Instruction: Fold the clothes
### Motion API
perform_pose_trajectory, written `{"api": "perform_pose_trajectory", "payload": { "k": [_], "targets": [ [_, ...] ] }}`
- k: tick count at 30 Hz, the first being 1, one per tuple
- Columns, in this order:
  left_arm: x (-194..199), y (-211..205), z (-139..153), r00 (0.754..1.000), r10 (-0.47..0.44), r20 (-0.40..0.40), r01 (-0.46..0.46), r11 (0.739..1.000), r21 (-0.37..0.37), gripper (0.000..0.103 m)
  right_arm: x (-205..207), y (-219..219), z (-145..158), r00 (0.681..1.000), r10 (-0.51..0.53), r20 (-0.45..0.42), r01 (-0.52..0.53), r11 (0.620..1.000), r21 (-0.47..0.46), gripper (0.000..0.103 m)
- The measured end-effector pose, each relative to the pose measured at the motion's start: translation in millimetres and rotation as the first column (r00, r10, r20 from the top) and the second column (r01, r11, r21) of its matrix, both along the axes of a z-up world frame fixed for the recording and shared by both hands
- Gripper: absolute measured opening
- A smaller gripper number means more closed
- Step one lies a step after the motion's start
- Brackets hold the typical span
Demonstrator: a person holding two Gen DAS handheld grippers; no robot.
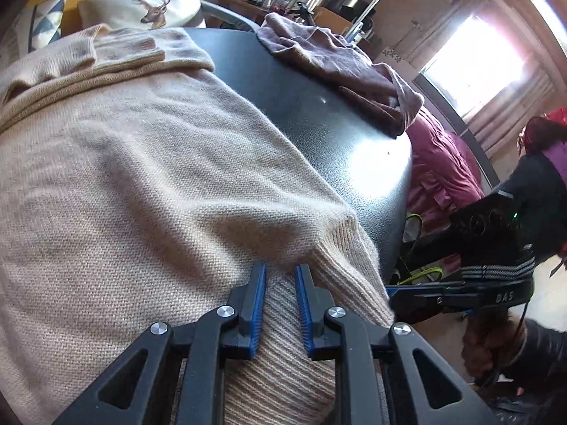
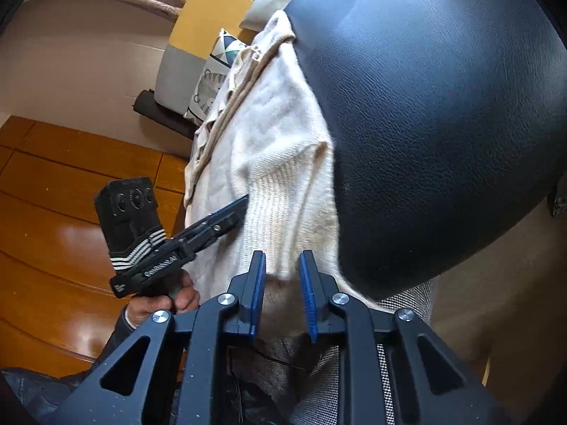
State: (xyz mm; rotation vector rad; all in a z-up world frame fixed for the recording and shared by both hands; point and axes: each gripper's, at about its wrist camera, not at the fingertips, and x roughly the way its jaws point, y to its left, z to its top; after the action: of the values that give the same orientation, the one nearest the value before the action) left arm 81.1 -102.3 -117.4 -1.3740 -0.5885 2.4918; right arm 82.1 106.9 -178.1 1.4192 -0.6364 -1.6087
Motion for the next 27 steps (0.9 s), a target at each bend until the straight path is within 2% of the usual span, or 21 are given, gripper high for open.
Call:
{"api": "perform_pose_trajectory", "payload": {
  "k": [8, 10, 11, 12, 16, 19, 21, 24, 27],
  "targets": [
    [-3, -4, -3, 1.000, 0.011, -0.011, -0.011, 0.999, 0.033, 0.018, -2, -7, -8, 1.000, -0.004, 0.028, 0.004, 1.000, 0.003, 0.022],
    [-1, -5, -3, 1.000, 0.011, -0.013, -0.010, 0.999, 0.037, 0.018, -2, -8, -5, 1.000, -0.007, 0.011, 0.007, 1.000, 0.002, 0.022],
    [-1, -5, -3, 1.000, 0.011, -0.014, -0.010, 0.999, 0.038, 0.018, -2, -7, -4, 1.000, -0.005, -0.001, 0.005, 1.000, 0.001, 0.020],
    [-1, -6, -3, 1.000, 0.011, -0.014, -0.010, 0.999, 0.040, 0.018, -1, -7, -2, 1.000, -0.004, -0.012, 0.004, 1.000, 0.000, 0.004],
    [-2, -6, -3, 1.000, 0.019, -0.009, -0.018, 0.999, 0.049, 0.018, -1, -1, 13, 0.996, -0.007, -0.090, 0.008, 1.000, 0.018, 0.003],
    [-1, -4, 4, 1.000, 0.028, 0.014, -0.028, 0.999, 0.016, 0.018, -1, 5, 21, 0.992, -0.010, -0.127, 0.015, 0.999, 0.037, 0.003],
    [1, 4, 10, 1.000, 0.016, 0.013, -0.015, 0.999, -0.038, 0.018, -1, 10, 24, 0.989, -0.012, -0.147, 0.021, 0.998, 0.065, 0.003],
    [2, 19, 14, 0.999, -0.031, 0.008, 0.032, 0.996, -0.086, 0.019, -7, 18, 18, 0.986, -0.006, -0.164, 0.027, 0.992, 0.127, 0.003],
    [4, 28, 13, 0.998, -0.060, 0.002, 0.060, 0.992, -0.115, 0.019, -4, 7, 10, 0.984, 0.019, -0.179, 0.013, 0.985, 0.174, 0.003]
  ]
}}
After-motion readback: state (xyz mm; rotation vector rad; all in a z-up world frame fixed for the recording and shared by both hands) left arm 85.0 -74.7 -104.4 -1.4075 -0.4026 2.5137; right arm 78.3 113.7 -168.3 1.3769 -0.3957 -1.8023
